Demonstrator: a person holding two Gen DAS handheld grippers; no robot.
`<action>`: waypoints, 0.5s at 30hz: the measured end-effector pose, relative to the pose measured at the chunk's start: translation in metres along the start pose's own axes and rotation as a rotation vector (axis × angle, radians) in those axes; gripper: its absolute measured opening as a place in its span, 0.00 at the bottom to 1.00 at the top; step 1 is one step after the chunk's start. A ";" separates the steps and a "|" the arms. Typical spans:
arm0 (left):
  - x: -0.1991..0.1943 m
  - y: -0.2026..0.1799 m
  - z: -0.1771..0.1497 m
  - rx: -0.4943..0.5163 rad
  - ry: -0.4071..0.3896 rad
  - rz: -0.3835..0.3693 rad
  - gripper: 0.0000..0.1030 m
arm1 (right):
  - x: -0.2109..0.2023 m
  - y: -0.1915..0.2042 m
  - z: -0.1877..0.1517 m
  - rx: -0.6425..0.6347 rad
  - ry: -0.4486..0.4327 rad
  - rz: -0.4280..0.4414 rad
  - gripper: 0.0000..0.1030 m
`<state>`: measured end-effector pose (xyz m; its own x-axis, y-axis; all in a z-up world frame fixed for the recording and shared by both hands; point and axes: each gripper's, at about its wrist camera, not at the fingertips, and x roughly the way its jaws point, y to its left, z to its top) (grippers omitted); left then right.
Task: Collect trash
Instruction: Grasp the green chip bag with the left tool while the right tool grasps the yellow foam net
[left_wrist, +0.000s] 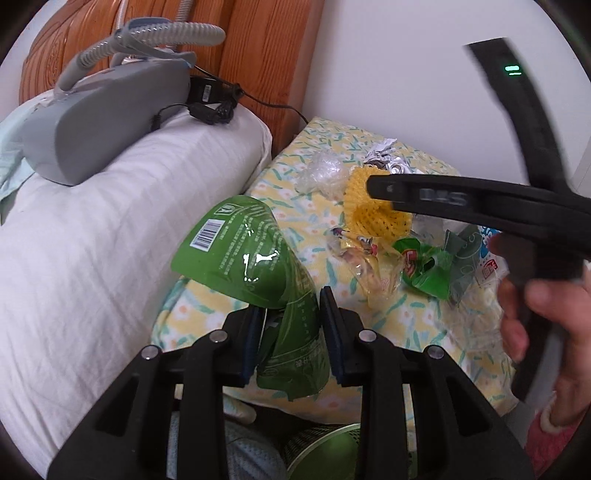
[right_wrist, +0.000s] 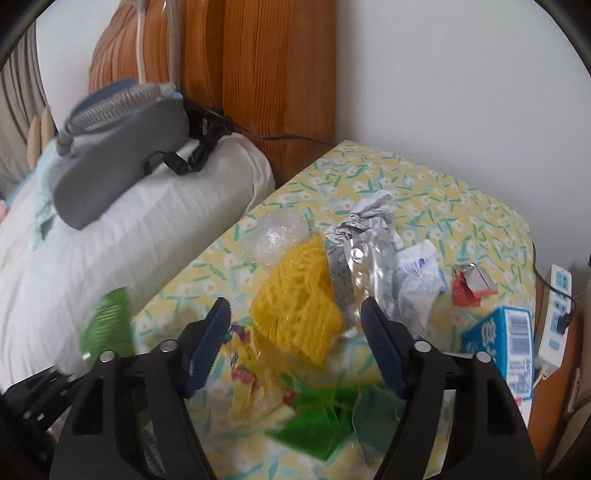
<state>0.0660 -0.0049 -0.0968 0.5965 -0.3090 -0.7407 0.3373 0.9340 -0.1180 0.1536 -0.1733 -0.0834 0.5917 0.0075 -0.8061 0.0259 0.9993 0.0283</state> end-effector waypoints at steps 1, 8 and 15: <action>-0.005 0.003 -0.002 -0.004 -0.004 0.001 0.29 | 0.006 0.000 0.001 0.000 0.016 -0.010 0.46; -0.029 0.014 -0.009 0.001 -0.025 0.020 0.29 | 0.004 -0.010 0.009 0.066 0.007 0.003 0.12; -0.043 0.011 -0.015 0.001 -0.012 0.006 0.29 | -0.043 -0.020 0.016 0.101 -0.098 0.011 0.12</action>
<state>0.0328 0.0213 -0.0761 0.6072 -0.3056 -0.7334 0.3344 0.9356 -0.1130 0.1403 -0.1940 -0.0397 0.6680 0.0094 -0.7441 0.0970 0.9903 0.0995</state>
